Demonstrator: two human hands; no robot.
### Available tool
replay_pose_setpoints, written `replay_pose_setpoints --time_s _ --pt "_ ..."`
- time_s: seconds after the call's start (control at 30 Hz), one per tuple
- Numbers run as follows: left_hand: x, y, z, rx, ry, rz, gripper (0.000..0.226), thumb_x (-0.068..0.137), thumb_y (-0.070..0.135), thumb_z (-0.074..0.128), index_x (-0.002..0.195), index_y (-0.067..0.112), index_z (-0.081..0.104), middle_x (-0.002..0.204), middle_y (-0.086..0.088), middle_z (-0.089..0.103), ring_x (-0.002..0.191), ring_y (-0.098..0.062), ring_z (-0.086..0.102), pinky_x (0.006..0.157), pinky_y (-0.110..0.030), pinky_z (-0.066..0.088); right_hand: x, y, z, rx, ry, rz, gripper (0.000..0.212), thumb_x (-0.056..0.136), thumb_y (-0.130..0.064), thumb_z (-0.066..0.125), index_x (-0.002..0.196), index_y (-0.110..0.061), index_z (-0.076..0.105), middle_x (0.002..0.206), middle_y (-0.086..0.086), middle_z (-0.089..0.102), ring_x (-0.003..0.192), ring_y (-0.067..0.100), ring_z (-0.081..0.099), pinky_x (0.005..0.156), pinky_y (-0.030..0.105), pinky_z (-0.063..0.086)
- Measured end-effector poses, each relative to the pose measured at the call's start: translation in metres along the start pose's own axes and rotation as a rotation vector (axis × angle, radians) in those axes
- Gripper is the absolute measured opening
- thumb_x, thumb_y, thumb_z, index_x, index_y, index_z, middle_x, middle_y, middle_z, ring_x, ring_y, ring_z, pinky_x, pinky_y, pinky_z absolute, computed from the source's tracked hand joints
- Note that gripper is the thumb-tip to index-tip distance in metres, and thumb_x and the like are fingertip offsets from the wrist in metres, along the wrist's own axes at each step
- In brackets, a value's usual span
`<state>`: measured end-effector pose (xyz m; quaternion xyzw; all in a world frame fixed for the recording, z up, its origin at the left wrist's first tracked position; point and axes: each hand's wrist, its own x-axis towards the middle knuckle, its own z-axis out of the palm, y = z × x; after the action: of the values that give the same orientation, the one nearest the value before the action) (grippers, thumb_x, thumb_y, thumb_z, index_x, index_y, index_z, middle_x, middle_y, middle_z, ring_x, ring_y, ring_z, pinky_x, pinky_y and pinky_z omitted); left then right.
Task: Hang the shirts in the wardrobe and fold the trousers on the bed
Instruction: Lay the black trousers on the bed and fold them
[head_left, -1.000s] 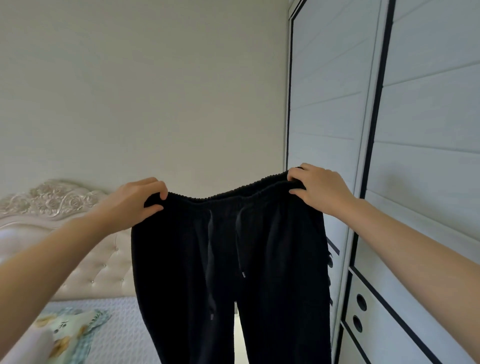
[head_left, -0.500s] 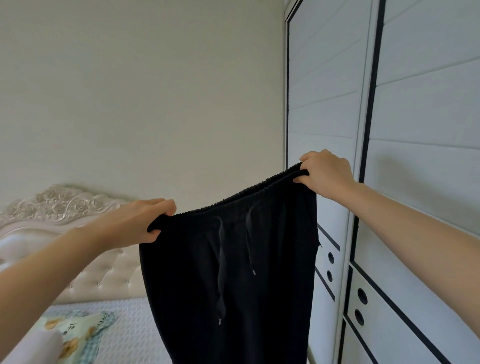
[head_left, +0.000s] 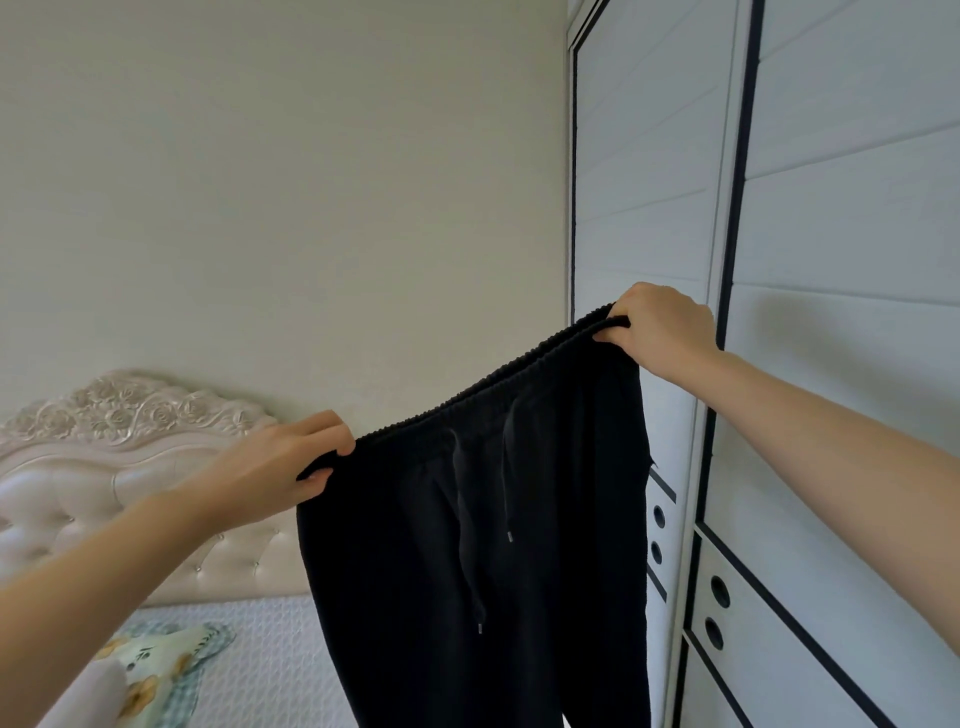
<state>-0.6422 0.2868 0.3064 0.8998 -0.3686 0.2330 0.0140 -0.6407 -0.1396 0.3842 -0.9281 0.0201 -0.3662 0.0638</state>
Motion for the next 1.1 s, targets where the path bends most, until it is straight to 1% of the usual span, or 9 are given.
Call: replay_pose_setpoints --time_s 0.17,0.33,0.43,0.57,0.67,0.77,0.83,0.93,1.1 --pt "-0.006 0.002 0.016 -0.082 -0.111 -0.054 0.005 0.091 0.015 0.064 0.094 0.017 0.069 0.106 0.012 0.052 0.074 -0.007 0.057 0.070 -0.009 0.041 0.005 -0.007 -0.008 0.088 0.084 -0.007 0.017 0.090 -0.042 0.063 0.093 -0.029 0.074 0.090 -0.004 0.063 0.079 0.022 0.055 0.061 0.029 0.037" --pt "0.002 0.002 0.017 -0.122 -0.242 -0.191 0.018 0.093 0.023 0.060 0.077 0.014 0.062 0.081 0.005 0.054 0.068 -0.009 0.053 0.063 -0.019 0.040 0.011 -0.006 -0.016 0.109 0.164 -0.057 0.018 0.091 -0.041 0.063 0.096 -0.027 0.073 0.103 -0.003 0.061 0.090 0.024 0.057 0.066 0.032 0.041" --pt "0.017 -0.003 -0.009 -0.179 -0.124 -0.288 0.020 0.086 0.021 0.067 0.070 0.012 0.059 0.069 -0.002 0.059 0.069 -0.021 0.057 0.066 -0.029 0.044 0.015 0.008 -0.020 0.038 0.108 -0.025 0.020 0.089 -0.042 0.063 0.095 -0.026 0.074 0.097 -0.001 0.063 0.086 0.025 0.059 0.064 0.031 0.042" --pt "0.030 -0.007 -0.039 -0.515 0.175 -0.436 0.029 0.080 0.025 0.076 0.061 0.014 0.056 0.053 0.005 0.043 0.051 -0.012 0.040 0.052 -0.026 0.031 0.018 0.028 -0.021 0.210 0.081 0.116 0.024 0.087 -0.042 0.067 0.089 -0.019 0.071 0.087 0.002 0.066 0.083 0.024 0.059 0.067 0.034 0.047" --pt "0.034 -0.005 -0.049 -0.698 0.259 -0.469 0.035 0.079 0.028 0.082 0.058 0.024 0.054 0.053 0.012 0.048 0.049 -0.004 0.048 0.052 -0.018 0.037 0.021 0.035 -0.020 0.496 -0.026 0.165 0.027 0.088 -0.037 0.067 0.087 -0.011 0.062 0.087 0.009 0.065 0.081 0.026 0.059 0.064 0.031 0.041" --pt "0.034 -0.004 -0.049 -0.746 0.288 -0.469 0.028 0.088 0.025 0.073 0.070 0.022 0.052 0.064 0.009 0.053 0.062 -0.011 0.057 0.065 -0.034 0.048 0.017 0.039 -0.016 0.667 -0.160 0.210 0.017 0.093 -0.036 0.060 0.090 -0.020 0.053 0.093 0.010 0.066 0.077 0.023 0.057 0.060 0.031 0.044" --pt "0.032 -0.001 -0.047 -0.691 0.309 -0.469 0.022 0.093 0.025 0.066 0.079 0.018 0.050 0.069 0.005 0.051 0.064 -0.011 0.051 0.062 -0.031 0.043 0.013 0.041 -0.009 0.720 -0.176 0.209 0.012 0.096 -0.033 0.055 0.091 -0.025 0.048 0.093 0.009 0.064 0.076 0.021 0.056 0.059 0.032 0.048" --pt "0.031 0.006 -0.047 -0.655 0.370 -0.480 0.018 0.095 0.023 0.063 0.086 0.017 0.049 0.076 0.000 0.052 0.066 -0.011 0.051 0.061 -0.029 0.040 0.008 0.037 0.005 0.803 -0.103 0.185 0.009 0.100 -0.024 0.050 0.106 -0.030 0.045 0.098 0.007 0.060 0.079 0.019 0.057 0.059 0.026 0.046" --pt "0.017 0.016 -0.059 -0.732 0.405 -0.529 0.015 0.094 0.023 0.065 0.092 0.018 0.050 0.072 0.007 0.061 0.061 -0.010 0.059 0.052 -0.023 0.048 0.004 0.017 0.023 1.009 -0.009 0.209 0.046 0.100 -0.023 0.050 0.138 -0.039 0.029 0.108 0.001 0.058 0.094 0.015 0.061 0.079 0.026 0.052"
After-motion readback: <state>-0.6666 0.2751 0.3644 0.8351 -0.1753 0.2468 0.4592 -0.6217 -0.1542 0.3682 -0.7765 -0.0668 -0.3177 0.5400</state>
